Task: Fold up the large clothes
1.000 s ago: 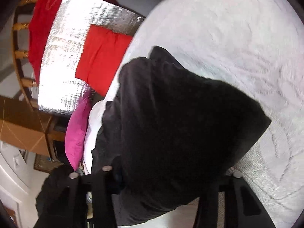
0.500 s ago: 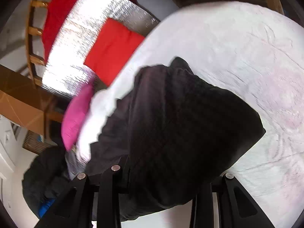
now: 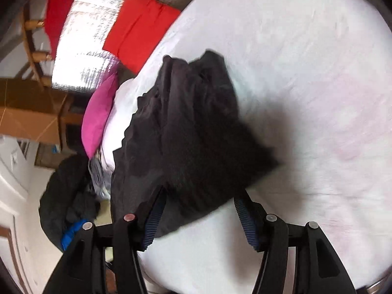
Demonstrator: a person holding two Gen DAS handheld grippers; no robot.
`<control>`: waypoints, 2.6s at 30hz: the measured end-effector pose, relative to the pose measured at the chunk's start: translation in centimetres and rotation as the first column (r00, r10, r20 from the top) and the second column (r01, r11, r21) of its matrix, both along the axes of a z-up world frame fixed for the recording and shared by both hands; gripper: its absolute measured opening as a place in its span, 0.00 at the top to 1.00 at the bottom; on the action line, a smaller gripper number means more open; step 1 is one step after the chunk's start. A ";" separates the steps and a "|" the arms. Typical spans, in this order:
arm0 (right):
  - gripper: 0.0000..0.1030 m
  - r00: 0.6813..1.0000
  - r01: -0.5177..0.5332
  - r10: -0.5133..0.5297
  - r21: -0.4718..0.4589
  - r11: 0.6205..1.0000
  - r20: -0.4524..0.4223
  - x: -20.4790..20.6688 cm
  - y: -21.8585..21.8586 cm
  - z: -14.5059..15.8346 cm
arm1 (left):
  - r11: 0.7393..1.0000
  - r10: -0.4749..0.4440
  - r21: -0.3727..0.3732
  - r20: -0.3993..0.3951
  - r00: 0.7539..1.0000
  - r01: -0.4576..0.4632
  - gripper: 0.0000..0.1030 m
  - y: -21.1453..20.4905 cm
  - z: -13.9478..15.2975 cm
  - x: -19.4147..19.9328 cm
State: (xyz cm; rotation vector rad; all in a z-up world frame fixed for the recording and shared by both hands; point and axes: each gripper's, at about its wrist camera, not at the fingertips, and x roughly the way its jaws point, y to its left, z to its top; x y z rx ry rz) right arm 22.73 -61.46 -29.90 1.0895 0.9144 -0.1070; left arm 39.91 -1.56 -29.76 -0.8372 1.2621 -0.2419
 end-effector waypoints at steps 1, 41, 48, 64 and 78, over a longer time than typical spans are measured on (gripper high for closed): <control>0.37 1.000 0.022 -0.021 -0.032 0.999 0.010 -0.6 -0.7 0.7 | 1.000 0.026 0.015 0.034 0.999 -0.027 0.35 1.4 0.9 -0.1; 0.61 0.977 -0.210 0.210 0.000 0.978 0.042 15.4 0.4 -3.7 | 0.962 -0.237 -0.113 0.114 0.965 0.250 0.63 -7.1 -4.0 15.0; 0.67 0.963 -0.196 0.219 -0.149 0.969 0.160 13.9 2.2 1.6 | 0.962 -0.231 -0.095 0.225 0.947 0.257 0.74 -7.7 -0.7 14.4; 0.26 0.992 -0.128 0.127 0.046 0.991 0.022 11.9 -1.8 -4.0 | 0.977 -0.205 -0.053 0.051 0.978 0.207 0.22 -5.4 -3.4 14.3; 0.22 0.984 -0.172 0.169 0.040 0.984 0.055 14.4 0.4 -6.0 | 0.965 -0.261 0.049 0.103 0.960 0.257 0.45 -6.9 -3.0 13.4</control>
